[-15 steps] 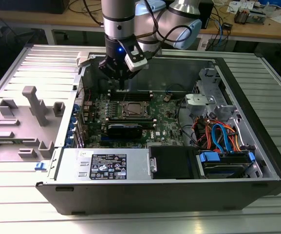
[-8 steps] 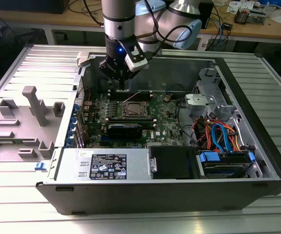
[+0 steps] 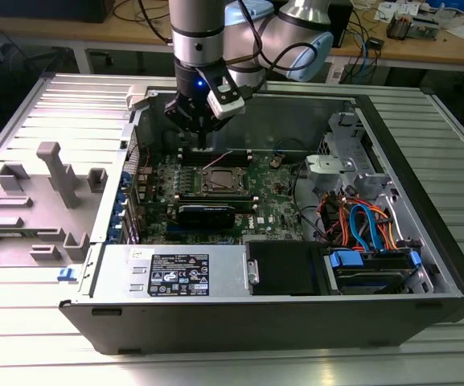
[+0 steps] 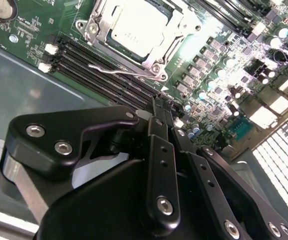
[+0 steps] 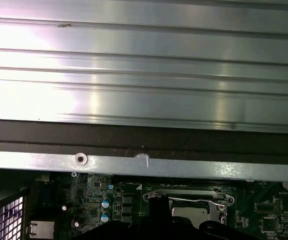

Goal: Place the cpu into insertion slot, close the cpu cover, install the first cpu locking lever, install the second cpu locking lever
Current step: 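Install the first cpu locking lever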

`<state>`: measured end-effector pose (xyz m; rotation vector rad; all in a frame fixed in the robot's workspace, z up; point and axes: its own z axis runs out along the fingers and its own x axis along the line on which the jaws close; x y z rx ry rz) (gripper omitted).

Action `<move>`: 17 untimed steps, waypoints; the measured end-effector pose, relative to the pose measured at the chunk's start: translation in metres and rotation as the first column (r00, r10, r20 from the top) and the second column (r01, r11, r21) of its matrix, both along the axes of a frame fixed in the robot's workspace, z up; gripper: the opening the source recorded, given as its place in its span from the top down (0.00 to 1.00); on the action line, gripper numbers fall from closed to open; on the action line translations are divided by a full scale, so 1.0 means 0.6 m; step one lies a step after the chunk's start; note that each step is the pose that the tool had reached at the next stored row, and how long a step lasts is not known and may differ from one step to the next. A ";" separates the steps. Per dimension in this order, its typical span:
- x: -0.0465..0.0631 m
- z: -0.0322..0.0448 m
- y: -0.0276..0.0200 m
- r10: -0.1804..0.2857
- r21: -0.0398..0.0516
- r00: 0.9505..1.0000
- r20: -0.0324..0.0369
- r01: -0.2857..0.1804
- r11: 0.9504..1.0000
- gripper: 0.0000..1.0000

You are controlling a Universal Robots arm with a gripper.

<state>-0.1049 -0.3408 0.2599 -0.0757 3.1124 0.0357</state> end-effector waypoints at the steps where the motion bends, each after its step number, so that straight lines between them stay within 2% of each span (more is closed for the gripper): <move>1: 0.001 -0.002 0.0000 0.000 0.000 1.000 0.000 0.000 1.000 0.89; 8: 0.013 -0.017 0.0005 -0.003 0.000 1.000 0.000 0.003 1.000 0.89; 12: 0.022 -0.021 0.0016 -0.003 0.000 1.000 0.000 0.003 1.000 0.89; 17: 0.024 -0.021 0.0016 -0.003 -0.001 1.000 0.000 0.003 1.000 0.89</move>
